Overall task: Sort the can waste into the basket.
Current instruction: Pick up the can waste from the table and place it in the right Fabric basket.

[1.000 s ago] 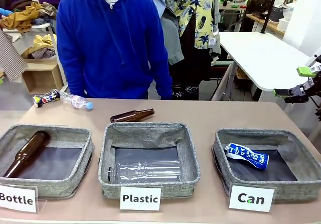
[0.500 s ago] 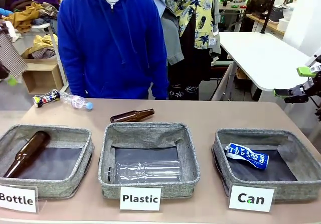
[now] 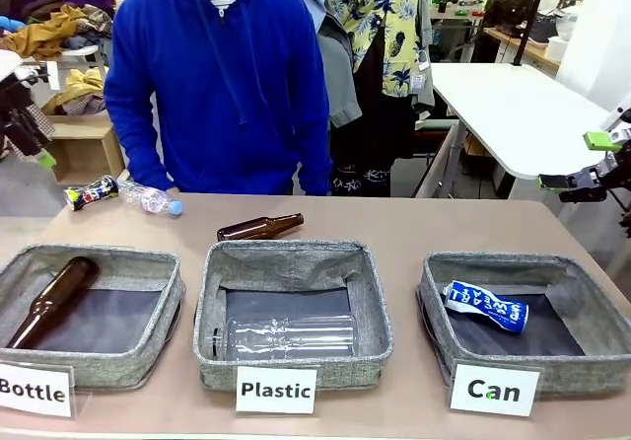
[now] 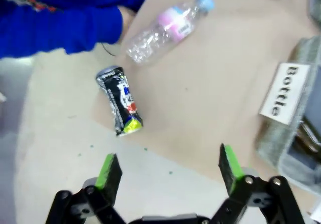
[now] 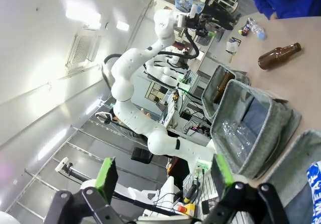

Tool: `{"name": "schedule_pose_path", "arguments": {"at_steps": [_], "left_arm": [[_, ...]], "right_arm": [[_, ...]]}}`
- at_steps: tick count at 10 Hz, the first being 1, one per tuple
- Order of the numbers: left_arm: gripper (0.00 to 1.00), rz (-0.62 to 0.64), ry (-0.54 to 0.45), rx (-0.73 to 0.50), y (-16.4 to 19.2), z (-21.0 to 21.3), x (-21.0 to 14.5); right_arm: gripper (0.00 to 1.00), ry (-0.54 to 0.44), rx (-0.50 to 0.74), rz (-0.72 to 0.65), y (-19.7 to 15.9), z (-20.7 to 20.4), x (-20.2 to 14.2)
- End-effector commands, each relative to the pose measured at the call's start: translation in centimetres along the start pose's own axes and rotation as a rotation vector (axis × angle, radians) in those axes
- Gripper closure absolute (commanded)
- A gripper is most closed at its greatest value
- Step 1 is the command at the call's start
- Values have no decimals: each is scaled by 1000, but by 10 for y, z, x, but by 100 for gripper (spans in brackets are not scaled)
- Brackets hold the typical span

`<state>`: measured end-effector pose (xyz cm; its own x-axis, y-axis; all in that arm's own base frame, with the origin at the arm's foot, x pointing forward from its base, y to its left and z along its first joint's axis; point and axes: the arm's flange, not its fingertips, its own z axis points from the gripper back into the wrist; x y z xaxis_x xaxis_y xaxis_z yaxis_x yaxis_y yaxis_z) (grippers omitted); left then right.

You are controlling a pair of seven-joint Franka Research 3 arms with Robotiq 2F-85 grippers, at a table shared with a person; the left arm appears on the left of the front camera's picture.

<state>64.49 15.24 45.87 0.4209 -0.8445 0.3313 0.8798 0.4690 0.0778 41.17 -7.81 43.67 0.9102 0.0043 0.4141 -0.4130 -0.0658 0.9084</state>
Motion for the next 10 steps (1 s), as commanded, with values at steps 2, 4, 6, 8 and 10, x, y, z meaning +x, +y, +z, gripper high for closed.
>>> {"name": "schedule_pose_path", "arguments": {"at_steps": [2,4,6,8,10], "left_arm": [[0,15,-147,-150,22,42,-33],[0,63,-287,-207,-25,137,-102],[0,115,-423,-201,-65,197,-178],[0,144,-542,-182,-81,217,-236],[0,142,-655,-138,-105,218,-285]], "right_arm": [[0,10,4,16,3,1,-1],[0,10,4,16,3,1,-1],[0,10,4,16,3,1,-1],[0,10,4,16,3,1,-1],[0,10,4,16,3,1,-1]]}}
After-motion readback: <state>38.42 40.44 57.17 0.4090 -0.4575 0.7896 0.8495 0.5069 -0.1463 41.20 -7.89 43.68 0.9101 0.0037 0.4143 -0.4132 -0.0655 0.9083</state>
